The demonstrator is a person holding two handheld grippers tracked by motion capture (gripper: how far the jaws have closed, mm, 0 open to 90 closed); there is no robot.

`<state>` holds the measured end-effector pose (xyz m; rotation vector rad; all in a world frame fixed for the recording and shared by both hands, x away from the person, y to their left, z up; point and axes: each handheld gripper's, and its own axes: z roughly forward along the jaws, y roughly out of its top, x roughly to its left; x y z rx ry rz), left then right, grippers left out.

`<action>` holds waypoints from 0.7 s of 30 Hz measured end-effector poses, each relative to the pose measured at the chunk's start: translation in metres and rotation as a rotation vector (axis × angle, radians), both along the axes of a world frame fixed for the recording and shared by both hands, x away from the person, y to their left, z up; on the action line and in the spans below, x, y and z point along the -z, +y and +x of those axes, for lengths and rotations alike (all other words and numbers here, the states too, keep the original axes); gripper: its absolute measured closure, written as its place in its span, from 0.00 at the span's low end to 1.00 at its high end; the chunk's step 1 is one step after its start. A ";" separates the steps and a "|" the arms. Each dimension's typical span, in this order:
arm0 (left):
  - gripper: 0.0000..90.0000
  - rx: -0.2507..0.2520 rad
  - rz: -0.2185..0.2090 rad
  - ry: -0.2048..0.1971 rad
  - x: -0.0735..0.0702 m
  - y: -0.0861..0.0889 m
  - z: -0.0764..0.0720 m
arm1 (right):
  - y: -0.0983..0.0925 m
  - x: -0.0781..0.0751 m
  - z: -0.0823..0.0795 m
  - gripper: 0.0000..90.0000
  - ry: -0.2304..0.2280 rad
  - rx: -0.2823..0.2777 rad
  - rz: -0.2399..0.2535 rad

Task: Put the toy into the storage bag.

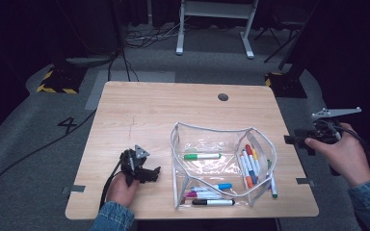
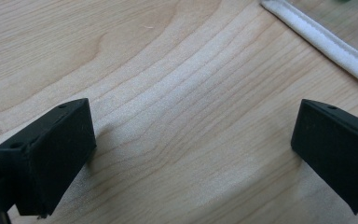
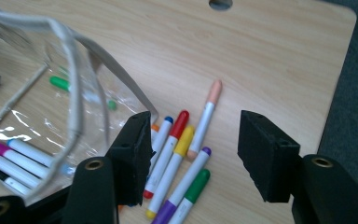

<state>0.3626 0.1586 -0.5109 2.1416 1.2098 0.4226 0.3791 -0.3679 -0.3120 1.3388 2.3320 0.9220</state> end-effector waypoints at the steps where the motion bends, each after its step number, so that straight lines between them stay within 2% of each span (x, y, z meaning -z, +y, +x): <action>1: 0.00 -0.001 0.001 0.000 0.000 0.000 0.000 | -0.002 0.006 0.000 0.51 0.009 0.007 -0.002; 5: 0.00 0.001 -0.001 -0.001 0.000 0.000 0.000 | -0.009 0.025 0.001 0.51 0.042 0.033 -0.007; 15: 0.00 -0.001 0.001 -0.001 0.000 0.000 0.000 | -0.012 0.091 0.001 0.52 0.185 0.065 -0.025; 21: 0.00 -0.001 0.001 -0.001 0.000 0.000 0.000 | -0.010 0.118 0.000 0.56 0.248 0.075 -0.047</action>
